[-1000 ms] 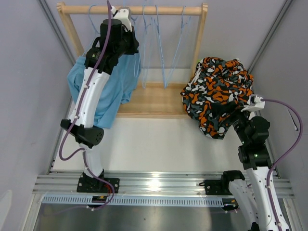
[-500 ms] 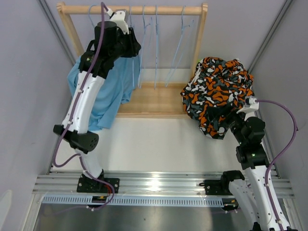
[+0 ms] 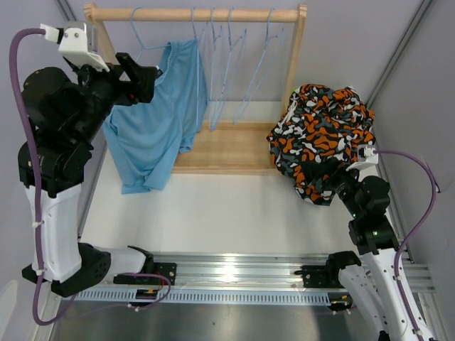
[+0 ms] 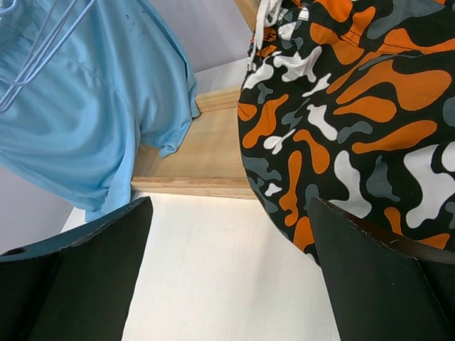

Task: Remove the shorts from the hanger

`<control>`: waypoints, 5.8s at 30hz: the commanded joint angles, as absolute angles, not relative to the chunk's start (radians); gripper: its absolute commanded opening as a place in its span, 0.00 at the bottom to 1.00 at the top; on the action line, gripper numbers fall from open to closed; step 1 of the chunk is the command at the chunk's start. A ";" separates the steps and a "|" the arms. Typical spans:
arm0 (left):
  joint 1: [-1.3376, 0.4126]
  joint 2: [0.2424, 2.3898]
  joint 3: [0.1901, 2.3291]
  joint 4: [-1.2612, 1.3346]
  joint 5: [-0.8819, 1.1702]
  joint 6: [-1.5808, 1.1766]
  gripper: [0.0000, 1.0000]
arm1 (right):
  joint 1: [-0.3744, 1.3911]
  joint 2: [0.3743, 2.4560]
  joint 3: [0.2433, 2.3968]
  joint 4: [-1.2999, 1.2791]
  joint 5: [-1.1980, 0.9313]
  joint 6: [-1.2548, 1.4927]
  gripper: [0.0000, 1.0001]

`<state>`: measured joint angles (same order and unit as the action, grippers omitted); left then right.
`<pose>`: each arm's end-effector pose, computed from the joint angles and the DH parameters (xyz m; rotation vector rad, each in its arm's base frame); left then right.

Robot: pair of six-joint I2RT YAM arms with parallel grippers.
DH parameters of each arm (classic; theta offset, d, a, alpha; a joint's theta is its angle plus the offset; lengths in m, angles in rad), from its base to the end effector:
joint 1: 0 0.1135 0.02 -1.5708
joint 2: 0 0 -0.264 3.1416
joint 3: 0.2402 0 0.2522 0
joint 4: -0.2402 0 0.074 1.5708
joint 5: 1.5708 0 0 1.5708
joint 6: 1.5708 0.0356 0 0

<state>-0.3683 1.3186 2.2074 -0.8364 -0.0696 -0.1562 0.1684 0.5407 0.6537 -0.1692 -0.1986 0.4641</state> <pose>0.1607 -0.0594 0.6029 0.1061 1.5260 -0.3662 0.1359 0.0302 0.3305 0.0898 1.6627 0.6444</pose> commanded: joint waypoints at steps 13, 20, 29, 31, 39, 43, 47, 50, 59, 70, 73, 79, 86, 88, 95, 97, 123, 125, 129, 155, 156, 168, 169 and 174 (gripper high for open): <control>-0.014 1.534 2.233 -0.850 0.055 -0.077 0.99 | 0.186 0.538 0.750 -0.268 -0.189 0.414 0.99; 0.040 1.657 2.293 -0.861 0.184 -0.098 0.99 | 0.187 0.572 0.759 -0.258 -0.186 0.400 1.00; 0.040 1.747 2.336 -0.873 0.236 -0.117 0.60 | 0.198 0.577 0.735 -0.239 -0.176 0.394 0.99; 0.040 1.741 2.326 -0.874 0.227 -0.120 0.34 | 0.198 0.571 0.732 -0.244 -0.173 0.394 1.00; 0.037 1.672 2.345 -0.864 0.228 -0.138 0.00 | 0.198 0.546 0.729 -0.250 -0.169 0.402 0.99; 0.028 1.591 2.339 -0.813 0.271 -0.141 0.00 | 0.198 0.542 0.727 -0.244 -0.178 0.416 1.00; 0.018 1.494 2.324 -0.778 0.284 -0.152 0.00 | 0.198 0.538 0.730 -0.242 -0.178 0.428 0.99; 0.015 1.445 2.309 -0.769 0.290 -0.153 0.00 | 0.199 0.526 0.735 -0.248 -0.172 0.426 1.00; 0.011 1.181 2.053 -0.785 0.362 -0.135 0.00 | 0.201 0.515 0.762 -0.265 -0.155 0.423 0.99; -0.075 0.605 1.301 -0.739 0.495 -0.144 0.00 | 0.212 0.497 0.798 -0.089 -0.509 0.474 1.00; -0.101 0.477 1.158 -0.671 0.579 -0.176 0.00 | 0.245 0.531 0.831 -0.064 -0.573 0.502 0.99; -0.112 0.406 1.070 -0.530 0.695 -0.347 0.00 | 0.394 0.569 0.919 -0.181 -0.491 0.436 1.00; -0.137 0.465 1.187 -0.698 0.424 -0.290 0.00 | 0.641 0.649 1.037 -0.397 0.008 0.272 1.00; -0.138 0.480 1.201 -0.725 0.370 -0.275 0.00 | 0.708 0.663 1.048 -0.426 0.157 0.238 0.99; -0.162 0.718 1.404 -0.755 0.377 -0.233 0.00 | 0.993 0.771 1.071 -0.404 0.578 0.101 0.99; -0.216 0.785 1.515 -0.810 0.233 -0.160 0.00 | 1.046 0.799 1.072 -0.376 0.696 0.068 0.99; -0.960 0.937 1.819 -1.104 0.349 -0.120 0.00 | 1.101 0.713 0.988 -0.244 0.654 -0.034 0.99; -0.995 0.951 1.810 -1.104 0.373 -0.121 0.00 | 1.103 0.715 0.986 -0.226 0.617 -0.037 0.99; -1.074 0.965 1.860 -1.115 0.361 -0.107 0.00 | 1.101 0.706 0.980 -0.198 0.581 -0.054 1.00; -1.131 1.019 2.092 -1.174 -0.008 -0.060 0.00 | 1.101 0.574 1.015 -0.239 0.484 -0.046 1.00; -1.129 1.020 2.094 -1.175 -0.008 -0.061 0.00 | 1.101 0.583 1.017 -0.236 0.450 -0.046 0.99; -1.129 1.003 2.123 -1.163 0.061 -0.077 0.00 | 1.023 0.822 0.983 -0.092 0.192 -0.005 1.00; -1.129 1.000 2.122 -1.163 0.066 -0.078 0.00 | 0.982 0.828 0.979 -0.069 0.172 -0.005 1.00; -1.131 0.985 2.109 -1.164 0.069 -0.083 0.00 | 0.887 0.839 0.936 0.027 0.092 0.054 0.85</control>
<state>-1.1236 0.9985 2.0766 -1.2457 0.0521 -0.0784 0.9257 0.8471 0.9463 -0.1143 0.1677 0.0074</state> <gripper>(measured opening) 0.027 0.927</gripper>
